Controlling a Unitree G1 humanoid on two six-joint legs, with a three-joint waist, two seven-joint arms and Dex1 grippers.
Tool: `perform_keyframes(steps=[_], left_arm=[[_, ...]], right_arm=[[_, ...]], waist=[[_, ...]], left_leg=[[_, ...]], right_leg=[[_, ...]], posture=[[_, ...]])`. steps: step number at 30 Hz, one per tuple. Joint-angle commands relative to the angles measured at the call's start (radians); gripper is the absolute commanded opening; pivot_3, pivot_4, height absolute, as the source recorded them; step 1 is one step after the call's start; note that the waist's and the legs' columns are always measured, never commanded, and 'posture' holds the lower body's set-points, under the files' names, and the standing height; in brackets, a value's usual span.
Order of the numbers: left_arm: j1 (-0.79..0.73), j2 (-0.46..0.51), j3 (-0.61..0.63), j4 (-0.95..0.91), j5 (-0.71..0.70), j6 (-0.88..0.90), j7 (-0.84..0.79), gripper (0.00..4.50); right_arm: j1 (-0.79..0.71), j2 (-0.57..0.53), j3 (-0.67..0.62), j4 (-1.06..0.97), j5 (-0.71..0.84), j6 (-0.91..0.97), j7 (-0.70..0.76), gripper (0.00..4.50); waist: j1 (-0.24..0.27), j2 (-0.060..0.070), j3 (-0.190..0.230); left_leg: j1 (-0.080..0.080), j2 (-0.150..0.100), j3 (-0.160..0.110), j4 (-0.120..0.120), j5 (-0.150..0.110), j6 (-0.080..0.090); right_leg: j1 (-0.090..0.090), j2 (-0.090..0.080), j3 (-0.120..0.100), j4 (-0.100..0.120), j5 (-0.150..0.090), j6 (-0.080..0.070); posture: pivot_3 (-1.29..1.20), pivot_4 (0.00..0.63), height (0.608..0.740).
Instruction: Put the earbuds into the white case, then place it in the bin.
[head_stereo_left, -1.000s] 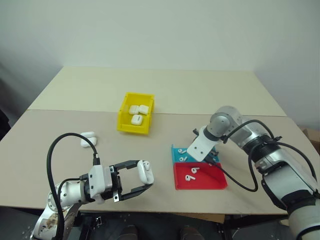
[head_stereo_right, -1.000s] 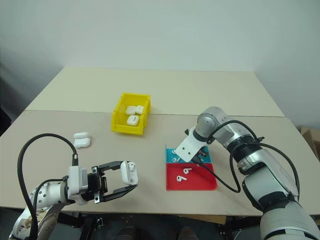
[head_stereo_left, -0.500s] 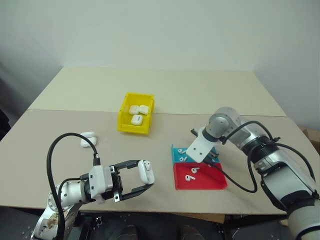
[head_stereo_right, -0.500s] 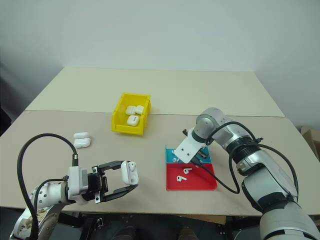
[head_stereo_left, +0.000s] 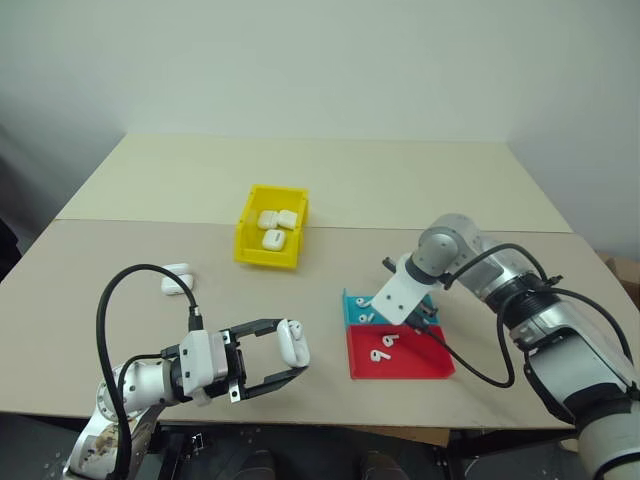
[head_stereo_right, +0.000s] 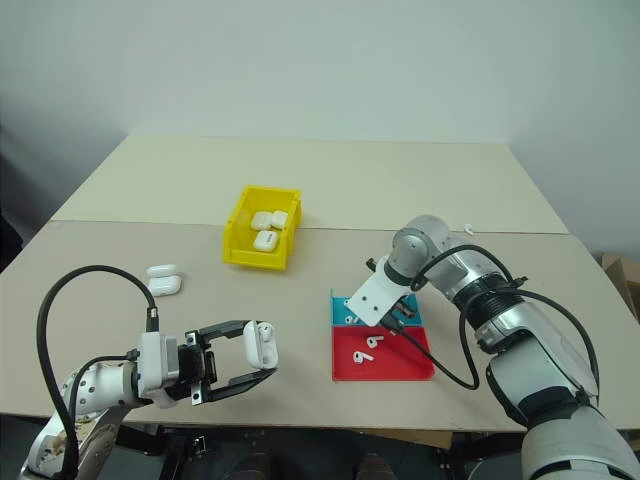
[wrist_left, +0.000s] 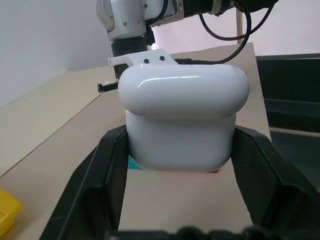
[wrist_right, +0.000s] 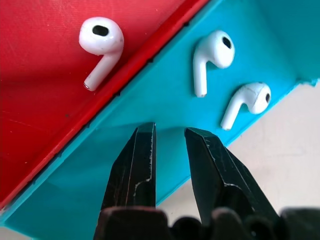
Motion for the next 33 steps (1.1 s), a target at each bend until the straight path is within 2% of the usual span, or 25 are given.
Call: perform_keyframes(steps=[1,5,8,11,14,16,33], left_arm=[[0.010,0.018,0.014,-0.005,-0.002,-0.022,-0.010,2.78],[0.031,0.043,0.019,0.026,0.020,-0.062,-0.040,2.78],[0.045,0.052,0.017,0.043,0.029,-0.086,-0.048,2.78],[0.050,0.053,0.017,0.047,0.034,-0.095,-0.049,2.78],[0.049,0.054,0.015,0.050,0.038,-0.097,-0.046,2.78],[0.046,0.055,0.012,0.052,0.042,-0.099,-0.044,2.78],[0.071,0.048,0.001,0.049,0.090,-0.125,-0.017,2.78]], right_arm=[[-0.022,-0.007,-0.057,-0.067,0.054,0.102,0.042,1.25],[-0.012,0.007,-0.080,-0.137,0.073,0.242,0.035,1.25],[0.001,0.035,-0.106,-0.201,0.103,0.421,0.031,1.25],[0.015,0.040,-0.109,-0.245,0.111,0.495,0.030,1.25],[0.030,0.047,-0.095,-0.275,0.095,0.553,0.003,1.81],[0.027,0.062,-0.086,-0.281,0.092,0.590,-0.006,2.44],[-0.039,0.155,-0.015,-0.096,-0.016,0.687,-0.091,2.44]], waist=[[0.000,0.000,0.000],[0.000,0.000,0.000],[0.000,0.000,0.000],[0.002,0.000,0.000],[0.005,0.000,0.000],[0.004,0.000,0.000],[0.000,0.000,0.000]], left_leg=[[0.000,0.000,0.000,0.000,0.000,0.000],[0.000,0.000,0.000,0.000,0.000,0.000],[0.000,0.000,0.000,0.000,0.000,0.000],[0.000,0.000,0.000,0.000,0.000,0.000],[0.000,0.000,0.000,0.000,0.000,0.000],[0.000,0.000,0.000,0.000,0.000,0.000],[-0.001,0.000,0.000,0.000,0.000,0.000]], right_leg=[[0.000,0.000,0.000,0.000,0.000,0.000],[0.000,0.000,0.000,0.000,0.000,0.000],[0.000,0.000,0.000,0.000,0.000,0.000],[0.000,0.000,0.000,0.000,0.000,0.000],[0.000,0.000,0.000,0.000,0.000,0.000],[0.000,0.000,0.000,0.000,0.000,0.000],[-0.002,0.000,0.000,0.001,0.000,0.000]], posture=[[0.00,0.150,0.740],[0.00,0.150,0.740],[0.00,0.150,0.740],[0.00,0.150,0.740],[0.00,0.150,0.740],[0.00,0.150,0.740],[0.00,0.150,0.740]])
